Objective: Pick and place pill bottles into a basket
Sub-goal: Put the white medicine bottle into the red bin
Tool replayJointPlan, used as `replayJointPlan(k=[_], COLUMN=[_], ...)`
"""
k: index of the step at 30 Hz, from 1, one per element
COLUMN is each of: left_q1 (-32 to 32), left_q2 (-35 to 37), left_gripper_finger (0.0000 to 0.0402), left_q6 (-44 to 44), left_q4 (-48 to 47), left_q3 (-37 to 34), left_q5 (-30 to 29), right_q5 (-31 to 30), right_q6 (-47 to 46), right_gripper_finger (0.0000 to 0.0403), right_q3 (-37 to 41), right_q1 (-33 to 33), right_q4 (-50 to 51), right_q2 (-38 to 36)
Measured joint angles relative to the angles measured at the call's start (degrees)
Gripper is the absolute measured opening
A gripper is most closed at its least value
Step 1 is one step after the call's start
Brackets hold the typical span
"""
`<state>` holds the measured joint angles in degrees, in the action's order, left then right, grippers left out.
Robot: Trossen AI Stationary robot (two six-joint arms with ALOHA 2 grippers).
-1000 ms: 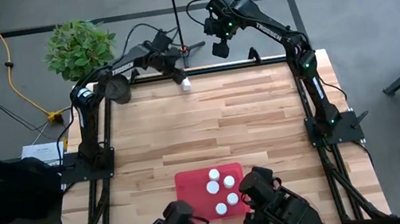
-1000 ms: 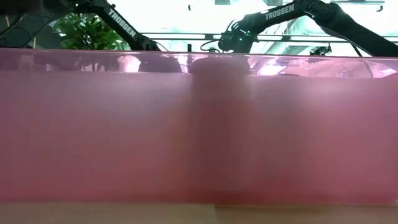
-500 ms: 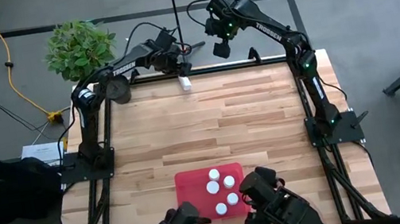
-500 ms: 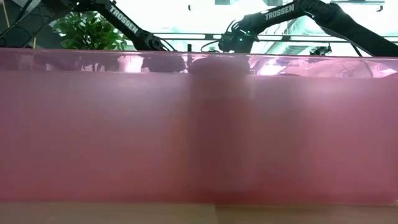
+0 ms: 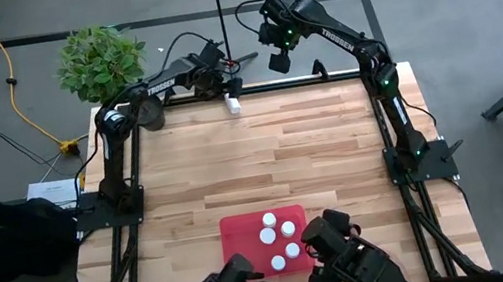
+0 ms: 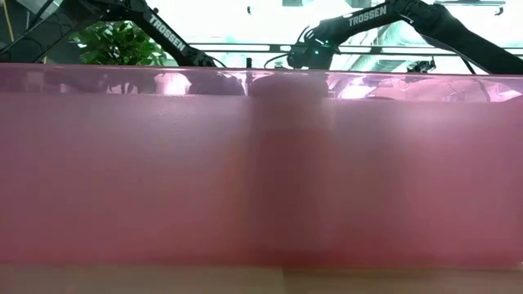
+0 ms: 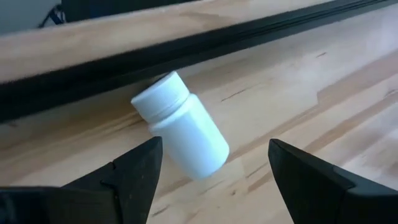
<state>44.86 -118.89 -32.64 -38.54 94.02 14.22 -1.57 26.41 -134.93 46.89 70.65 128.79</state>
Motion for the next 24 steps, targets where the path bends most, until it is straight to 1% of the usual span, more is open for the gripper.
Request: replayJointPlan(k=[7, 9, 13, 18, 24], left_q1=[-0.4, -0.5, -0.7, -0.7, -0.6], left_q2=[0.0, 0.0, 0.0, 0.0, 0.0], left_gripper_finger=[0.0326, 0.0326, 0.0326, 0.0326, 0.0326], left_q6=[-5.0, -5.4, -5.4, -5.6, -6.4], left_q4=[-0.9, -2.0, -4.6, -4.7, -4.0], left_q3=[0.0, 0.0, 0.0, 0.0, 0.0], left_q5=[3.4, 3.6, 2.4, 0.3, 0.0], right_q5=[0.0, 0.0, 0.0, 0.4, 0.6], right_q6=[-0.8, -0.9, -1.1, -1.9, -2.4], right_gripper_finger=[0.0313, 0.0313, 0.0313, 0.0313, 0.0313], right_q3=[0.0, 0.0, 0.0, 0.0, 0.0], right_q1=[0.0, 0.0, 0.0, 0.0, 0.0], right_q4=[0.7, 1.0, 1.7, 2.8, 3.5], right_q2=[0.0, 0.0, 0.0, 0.0, 0.0])
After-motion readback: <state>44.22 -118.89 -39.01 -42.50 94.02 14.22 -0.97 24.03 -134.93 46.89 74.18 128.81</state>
